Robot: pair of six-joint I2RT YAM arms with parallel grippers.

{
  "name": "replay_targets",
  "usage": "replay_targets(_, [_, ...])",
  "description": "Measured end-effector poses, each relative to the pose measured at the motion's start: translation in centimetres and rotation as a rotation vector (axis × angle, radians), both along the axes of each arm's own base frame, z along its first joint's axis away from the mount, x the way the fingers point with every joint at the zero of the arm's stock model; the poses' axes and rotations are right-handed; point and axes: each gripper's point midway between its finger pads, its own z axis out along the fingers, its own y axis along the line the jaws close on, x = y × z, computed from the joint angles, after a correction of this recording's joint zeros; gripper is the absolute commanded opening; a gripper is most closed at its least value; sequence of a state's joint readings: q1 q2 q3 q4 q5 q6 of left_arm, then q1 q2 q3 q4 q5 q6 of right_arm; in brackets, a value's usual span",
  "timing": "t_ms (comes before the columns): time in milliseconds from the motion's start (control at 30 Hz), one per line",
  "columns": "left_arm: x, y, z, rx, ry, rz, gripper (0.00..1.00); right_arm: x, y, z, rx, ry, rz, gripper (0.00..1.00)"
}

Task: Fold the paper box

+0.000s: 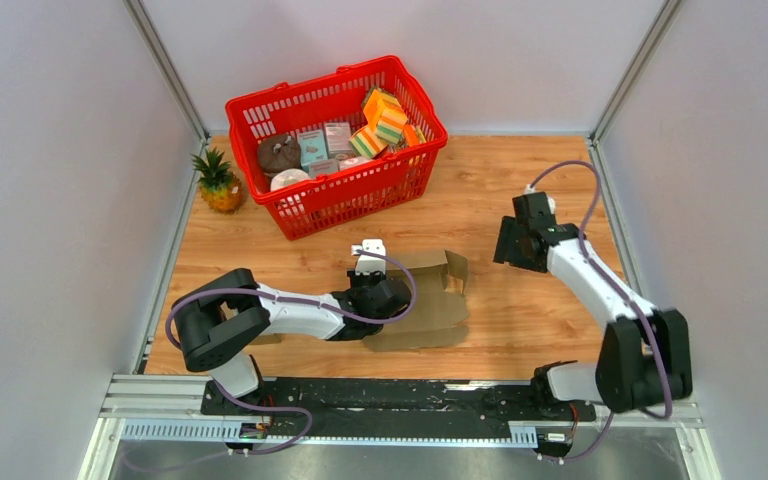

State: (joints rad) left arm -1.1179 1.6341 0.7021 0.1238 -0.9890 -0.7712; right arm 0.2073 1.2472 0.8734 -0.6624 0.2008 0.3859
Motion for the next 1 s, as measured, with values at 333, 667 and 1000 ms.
replay_targets(333, [0.0,0.0,0.0,-0.006,0.000,-0.003,0.00,0.6,7.1,-2.9,0.060,0.061,0.351,0.66])
replay_targets(667, [0.0,0.0,0.0,-0.008,-0.003,-0.003,0.00,-1.1,12.1,-3.2,0.064,0.020,0.614,0.65])
replay_targets(1000, [-0.1,0.3,0.0,-0.010,-0.005,-0.001,0.00,-1.7,12.6,-3.1,0.053,0.009,0.628,0.65])
